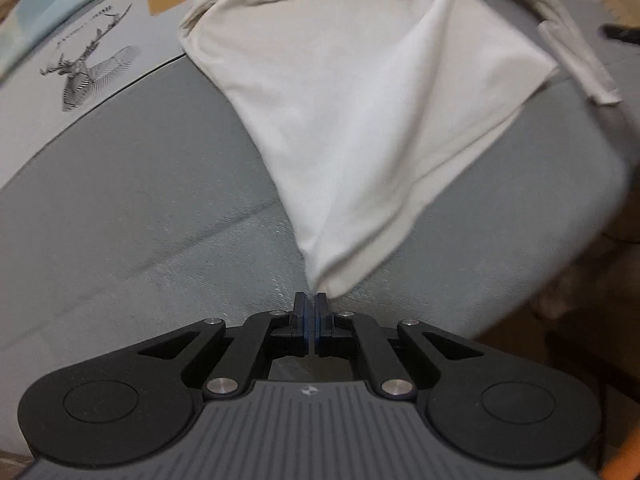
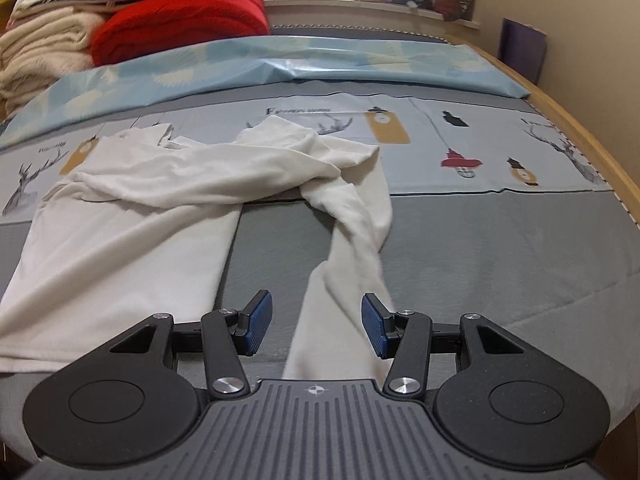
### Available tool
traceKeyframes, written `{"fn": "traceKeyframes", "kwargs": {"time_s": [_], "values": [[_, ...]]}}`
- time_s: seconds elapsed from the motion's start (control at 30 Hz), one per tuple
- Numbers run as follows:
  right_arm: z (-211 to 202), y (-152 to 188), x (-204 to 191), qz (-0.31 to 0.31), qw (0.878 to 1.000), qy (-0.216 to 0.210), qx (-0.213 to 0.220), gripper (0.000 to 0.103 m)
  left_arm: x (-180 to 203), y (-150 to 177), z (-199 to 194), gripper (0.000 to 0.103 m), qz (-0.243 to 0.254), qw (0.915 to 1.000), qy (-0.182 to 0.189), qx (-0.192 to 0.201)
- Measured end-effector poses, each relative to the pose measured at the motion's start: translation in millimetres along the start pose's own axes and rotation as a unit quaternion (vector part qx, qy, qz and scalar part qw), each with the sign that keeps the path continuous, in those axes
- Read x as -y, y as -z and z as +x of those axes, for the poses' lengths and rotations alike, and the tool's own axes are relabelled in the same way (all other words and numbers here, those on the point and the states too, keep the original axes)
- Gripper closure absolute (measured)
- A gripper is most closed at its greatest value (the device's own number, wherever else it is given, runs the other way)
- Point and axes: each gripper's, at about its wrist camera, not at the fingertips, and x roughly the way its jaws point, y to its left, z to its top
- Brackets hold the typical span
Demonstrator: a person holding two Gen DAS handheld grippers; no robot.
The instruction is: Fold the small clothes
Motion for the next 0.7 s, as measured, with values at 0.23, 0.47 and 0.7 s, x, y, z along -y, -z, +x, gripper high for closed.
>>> {"fn": "traceKeyframes", "kwargs": {"time_s": [0.23, 0.47, 0.7], "values": [[18, -6, -23, -0.012, 0.999, -0.021, -0.022, 0.055, -54, -2, -32, 0.073, -0.166, 0.9784, 0.077, 0.096], [63, -19, -45, 0.030, 0.994, -0.060, -0.081, 0.055, -52, -23, -6, 0.073, -0.193, 0.9784, 0.057, 0.047], [107, -18, -75, 0.034, 0.986, -0.073, -0.145, 0.057, -39, -38, 27, 0.073, -0.185, 0.9815, 0.045, 0.018]]}}
